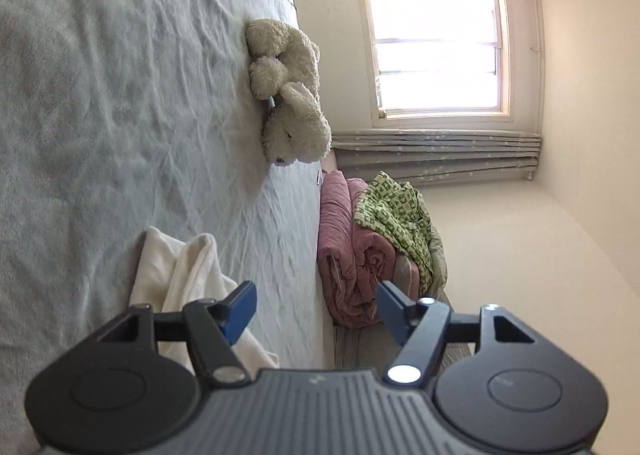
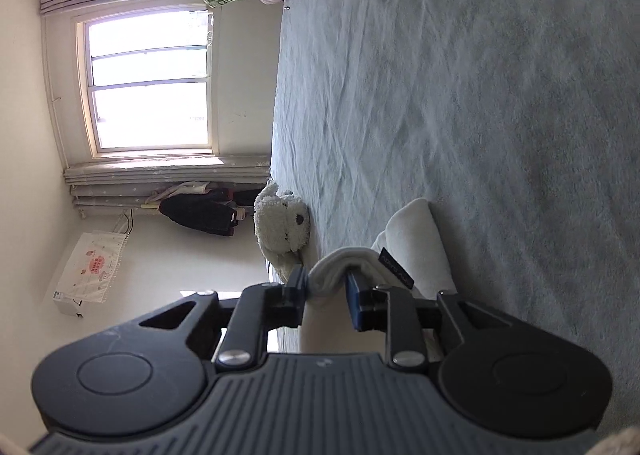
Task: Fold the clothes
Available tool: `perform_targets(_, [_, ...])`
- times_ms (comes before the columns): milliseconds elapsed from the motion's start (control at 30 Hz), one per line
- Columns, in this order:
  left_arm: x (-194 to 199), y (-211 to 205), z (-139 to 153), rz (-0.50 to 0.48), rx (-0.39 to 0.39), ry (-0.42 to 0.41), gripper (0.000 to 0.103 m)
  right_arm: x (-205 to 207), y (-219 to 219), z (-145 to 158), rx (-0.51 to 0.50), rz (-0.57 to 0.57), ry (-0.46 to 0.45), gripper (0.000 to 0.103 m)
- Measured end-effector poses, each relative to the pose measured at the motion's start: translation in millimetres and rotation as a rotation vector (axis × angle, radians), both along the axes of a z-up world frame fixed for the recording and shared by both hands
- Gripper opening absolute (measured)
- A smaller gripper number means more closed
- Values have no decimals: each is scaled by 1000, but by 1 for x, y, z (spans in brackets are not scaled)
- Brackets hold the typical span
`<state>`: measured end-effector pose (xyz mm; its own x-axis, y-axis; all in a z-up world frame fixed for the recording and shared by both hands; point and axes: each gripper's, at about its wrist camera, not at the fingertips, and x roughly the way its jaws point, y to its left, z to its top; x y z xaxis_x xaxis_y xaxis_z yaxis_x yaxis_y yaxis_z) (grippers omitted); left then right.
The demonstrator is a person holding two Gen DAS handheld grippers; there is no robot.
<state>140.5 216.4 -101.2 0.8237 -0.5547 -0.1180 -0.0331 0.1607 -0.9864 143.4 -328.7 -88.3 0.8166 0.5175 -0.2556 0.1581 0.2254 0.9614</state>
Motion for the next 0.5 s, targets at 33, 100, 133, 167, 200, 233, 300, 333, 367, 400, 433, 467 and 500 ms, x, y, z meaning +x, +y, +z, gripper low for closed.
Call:
perform_targets(33, [2,1,3,4,20,2,69,0,4,2,-51,6,-12,60])
perform_targets(100, [6,0,16,6,136,-16,69,0,11,5,-154,18,-36,64])
perform_targets(133, [9,-2,25,5,224,-30,69,1,15,7,-206,24,-48,64])
perform_targets(167, [12,-7,33,3,332,-36,69,1,18,9,-257,30,-60,64])
perform_targets(200, [15,-12,40,0,434,-42,69,1,22,10,-308,36,-72,64])
perform_targets(233, [19,-16,43,-10,504,-48,68,1,25,12,-360,42,-84,64])
perform_targets(300, [26,-22,42,-40,575,-57,68,1,33,16,-462,54,-108,64])
perform_targets(333, [30,-25,41,-55,611,-61,67,2,36,17,-514,60,-120,64])
perform_targets(367, [34,-28,40,-69,642,-63,64,2,40,19,-565,66,-133,64])
perform_targets(400, [36,-30,35,-78,654,-52,62,2,44,21,-617,72,-145,63])
perform_targets(433, [39,-32,31,-86,666,-42,58,2,47,22,-668,77,-157,61])
perform_targets(467, [42,-34,27,-94,678,-32,56,2,51,24,-719,83,-169,59])
perform_targets(500, [45,-35,23,-102,691,-21,55,2,54,26,-771,89,-181,58])
